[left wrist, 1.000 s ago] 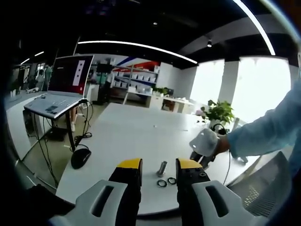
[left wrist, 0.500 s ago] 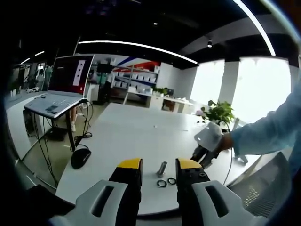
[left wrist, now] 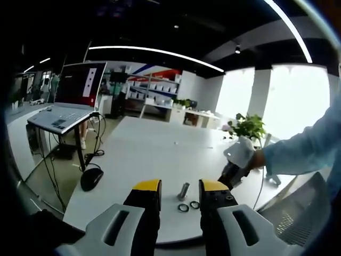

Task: Place the washer onto the threaded stud by aligning its center hole with the stud, sliding it down to the base, and recovering from edge contact or off-axis alignment until the washer reaches the visible bottom stop.

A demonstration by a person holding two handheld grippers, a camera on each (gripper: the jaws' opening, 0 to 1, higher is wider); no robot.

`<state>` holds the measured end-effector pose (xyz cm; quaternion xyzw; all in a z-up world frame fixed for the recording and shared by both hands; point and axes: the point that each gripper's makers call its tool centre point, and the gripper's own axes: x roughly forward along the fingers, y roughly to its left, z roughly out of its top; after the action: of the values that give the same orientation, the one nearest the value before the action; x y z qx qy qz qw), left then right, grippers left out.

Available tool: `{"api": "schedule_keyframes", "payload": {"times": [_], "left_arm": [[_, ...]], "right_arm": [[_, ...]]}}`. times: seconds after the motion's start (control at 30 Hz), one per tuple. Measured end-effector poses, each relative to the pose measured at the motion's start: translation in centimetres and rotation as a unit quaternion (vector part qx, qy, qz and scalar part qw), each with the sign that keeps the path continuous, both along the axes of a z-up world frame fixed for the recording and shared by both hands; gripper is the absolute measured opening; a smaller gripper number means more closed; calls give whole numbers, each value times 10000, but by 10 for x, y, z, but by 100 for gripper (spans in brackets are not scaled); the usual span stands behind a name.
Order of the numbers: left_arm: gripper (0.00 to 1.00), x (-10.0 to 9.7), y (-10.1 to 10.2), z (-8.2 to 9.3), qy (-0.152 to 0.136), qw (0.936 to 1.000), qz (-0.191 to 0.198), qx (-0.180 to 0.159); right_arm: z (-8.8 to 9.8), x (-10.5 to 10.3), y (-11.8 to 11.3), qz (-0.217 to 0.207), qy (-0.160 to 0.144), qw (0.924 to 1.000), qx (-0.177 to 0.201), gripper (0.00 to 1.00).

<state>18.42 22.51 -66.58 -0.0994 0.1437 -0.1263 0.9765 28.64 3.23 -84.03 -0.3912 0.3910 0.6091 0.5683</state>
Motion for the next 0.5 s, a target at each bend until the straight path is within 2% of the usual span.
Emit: {"api": "schedule_keyframes", "payload": {"times": [0.5], "left_arm": [[26, 0, 0, -1, 24, 10000, -8, 17]], "right_arm": [[1, 23, -44, -306, -127, 9990, -288, 8]]}}
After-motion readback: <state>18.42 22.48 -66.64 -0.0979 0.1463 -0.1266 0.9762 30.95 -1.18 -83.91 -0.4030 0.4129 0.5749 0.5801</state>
